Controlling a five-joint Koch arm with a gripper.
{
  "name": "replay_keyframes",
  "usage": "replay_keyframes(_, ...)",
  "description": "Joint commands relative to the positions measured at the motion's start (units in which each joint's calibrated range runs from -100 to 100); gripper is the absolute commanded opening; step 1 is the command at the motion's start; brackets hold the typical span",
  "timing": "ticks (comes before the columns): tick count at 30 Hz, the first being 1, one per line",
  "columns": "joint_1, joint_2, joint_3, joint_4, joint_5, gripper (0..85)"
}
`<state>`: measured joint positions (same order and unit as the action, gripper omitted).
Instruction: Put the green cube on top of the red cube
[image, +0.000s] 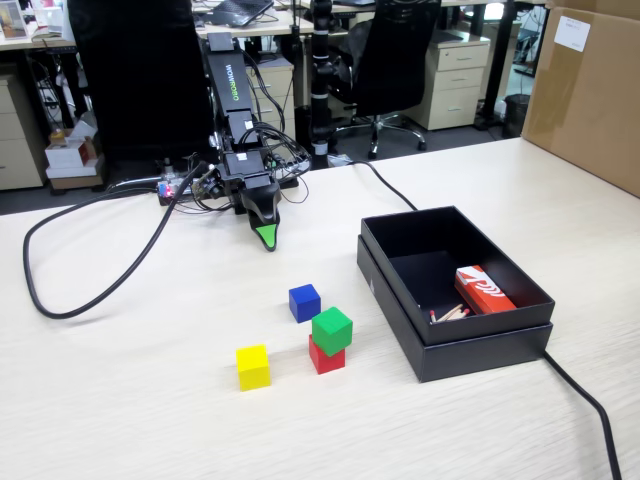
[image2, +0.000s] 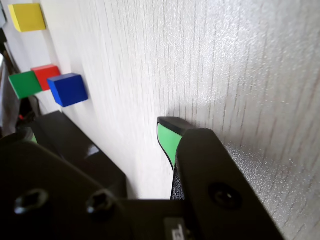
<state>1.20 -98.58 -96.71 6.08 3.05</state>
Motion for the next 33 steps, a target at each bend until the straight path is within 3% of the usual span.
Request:
replay_keyframes(1, 0.1, 0.5, -0.6, -1.9, 0.1, 47.7)
replay_keyframes(33, -0.2, 0.5, -0.6, -2.0, 0.1, 48.7)
